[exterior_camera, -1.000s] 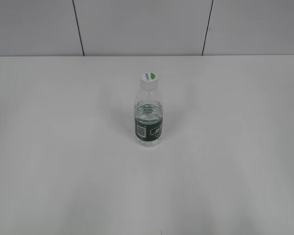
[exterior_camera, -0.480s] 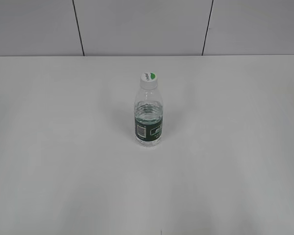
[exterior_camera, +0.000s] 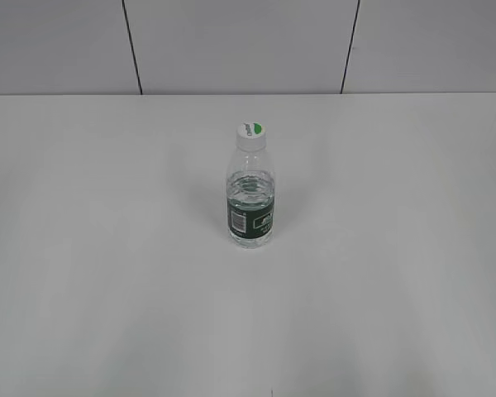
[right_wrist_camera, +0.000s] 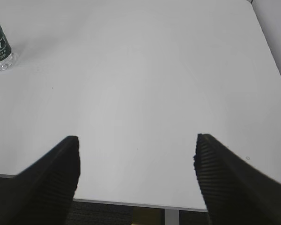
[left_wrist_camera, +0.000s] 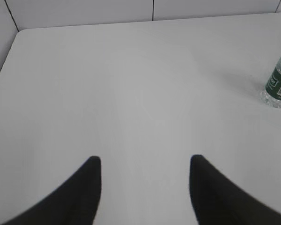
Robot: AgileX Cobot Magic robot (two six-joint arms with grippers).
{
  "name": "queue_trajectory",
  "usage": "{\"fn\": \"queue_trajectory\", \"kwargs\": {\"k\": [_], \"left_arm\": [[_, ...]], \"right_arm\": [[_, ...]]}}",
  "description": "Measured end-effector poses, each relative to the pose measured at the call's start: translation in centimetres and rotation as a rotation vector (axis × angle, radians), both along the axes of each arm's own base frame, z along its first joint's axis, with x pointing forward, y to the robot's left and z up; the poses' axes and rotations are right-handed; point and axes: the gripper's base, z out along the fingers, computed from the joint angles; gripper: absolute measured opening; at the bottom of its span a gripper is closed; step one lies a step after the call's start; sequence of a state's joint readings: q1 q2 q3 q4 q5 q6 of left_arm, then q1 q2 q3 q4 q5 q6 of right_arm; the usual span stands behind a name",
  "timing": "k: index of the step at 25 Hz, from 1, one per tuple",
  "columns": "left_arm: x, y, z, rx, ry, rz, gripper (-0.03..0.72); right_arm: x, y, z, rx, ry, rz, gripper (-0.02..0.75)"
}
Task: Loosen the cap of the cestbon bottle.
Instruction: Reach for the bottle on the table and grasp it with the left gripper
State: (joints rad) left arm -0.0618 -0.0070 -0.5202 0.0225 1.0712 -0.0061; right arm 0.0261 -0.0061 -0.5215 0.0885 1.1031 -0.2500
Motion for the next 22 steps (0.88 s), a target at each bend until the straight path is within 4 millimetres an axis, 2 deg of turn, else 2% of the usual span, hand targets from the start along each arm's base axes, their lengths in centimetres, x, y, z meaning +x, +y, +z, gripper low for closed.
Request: {"fn": "queue_trajectory", "kwargs": {"k": [2, 4, 8, 13, 17, 22], "left_arm": [[0.0, 0.0, 0.0, 0.0, 0.0, 0.0, 0.474], [0.0, 0.0, 0.0, 0.0, 0.0, 0.0, 0.501], [0.0, 0.0, 0.6, -0.002, -0.042, -0.001, 0.51], [0.6, -0.1, 2.6, -0.007, -0.252, -0.007, 0.492], [2.9, -0.2, 2.7, -0.009, -0.299, -0.01, 0.484], [7.1, -0.6, 2.6, 0.049, -0.357, -0.034, 0.482]], "right_arm": [[0.0, 0.0, 0.0, 0.002, 0.0, 0.001, 0.582], [0.0, 0.0, 0.0, 0.004, 0.0, 0.003, 0.582], [0.0, 0.1, 0.0, 0.006, -0.002, 0.004, 0.582], [0.1, 0.0, 0.6, 0.009, -0.045, 0.001, 0.582], [0.8, 0.0, 1.2, 0.013, -0.076, -0.003, 0.582], [1.4, 0.0, 2.5, 0.024, -0.209, -0.014, 0.582]]}}
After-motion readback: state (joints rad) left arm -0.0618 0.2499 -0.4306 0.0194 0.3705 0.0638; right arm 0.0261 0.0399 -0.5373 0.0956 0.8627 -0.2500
